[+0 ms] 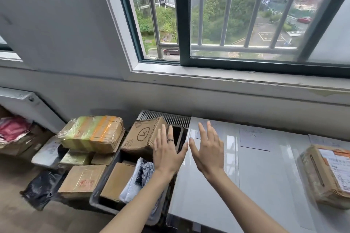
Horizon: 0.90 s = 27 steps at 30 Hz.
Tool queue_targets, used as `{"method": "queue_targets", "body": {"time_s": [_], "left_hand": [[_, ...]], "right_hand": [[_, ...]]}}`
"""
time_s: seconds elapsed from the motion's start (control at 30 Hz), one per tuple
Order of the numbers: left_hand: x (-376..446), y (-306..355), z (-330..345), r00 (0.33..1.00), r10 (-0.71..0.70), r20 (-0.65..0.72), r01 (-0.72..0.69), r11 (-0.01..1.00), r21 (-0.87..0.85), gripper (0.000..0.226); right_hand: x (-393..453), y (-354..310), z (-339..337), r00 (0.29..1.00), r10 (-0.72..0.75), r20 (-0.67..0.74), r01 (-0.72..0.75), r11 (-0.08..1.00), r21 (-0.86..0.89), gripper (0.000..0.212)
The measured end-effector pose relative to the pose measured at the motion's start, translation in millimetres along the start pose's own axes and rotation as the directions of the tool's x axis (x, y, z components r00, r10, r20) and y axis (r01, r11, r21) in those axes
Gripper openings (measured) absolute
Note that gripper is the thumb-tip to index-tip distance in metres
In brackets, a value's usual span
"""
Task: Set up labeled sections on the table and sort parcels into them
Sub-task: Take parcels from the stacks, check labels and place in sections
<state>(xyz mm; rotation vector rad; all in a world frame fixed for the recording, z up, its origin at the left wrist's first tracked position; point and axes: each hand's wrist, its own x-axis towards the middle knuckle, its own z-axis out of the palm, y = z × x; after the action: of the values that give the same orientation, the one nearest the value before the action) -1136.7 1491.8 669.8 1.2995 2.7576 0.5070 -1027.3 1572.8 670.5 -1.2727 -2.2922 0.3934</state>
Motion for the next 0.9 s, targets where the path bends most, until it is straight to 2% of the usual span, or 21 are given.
{"method": "queue_targets", "body": {"time_s": [0.33,0.57,0.67,0.9], "left_hand": [[42,-118,7,0.993,-0.105,0.054,0.105,0.994,-0.011,0.097],[93,-192,24,0.992,-0.034,0.122,0.039,0.999,-0.037,0.098],[111,-221,33,0.985,-0.036,0.17,0.047,0.997,-0.059,0.091],[135,-269,79,0.958,-0.102,0.268,0.118,0.992,-0.045,0.093]], "right_hand": [[7,-72,83,0.996,0.018,0.087,-0.016,1.0,-0.022,0.064],[12,-127,166,0.971,0.149,0.184,-0.144,0.989,-0.04,0.074],[16,-144,194,0.961,0.197,0.196,-0.189,0.98,-0.06,0.069],[23,-152,248,0.927,0.282,0.247,-0.274,0.959,-0.068,0.066]]}}
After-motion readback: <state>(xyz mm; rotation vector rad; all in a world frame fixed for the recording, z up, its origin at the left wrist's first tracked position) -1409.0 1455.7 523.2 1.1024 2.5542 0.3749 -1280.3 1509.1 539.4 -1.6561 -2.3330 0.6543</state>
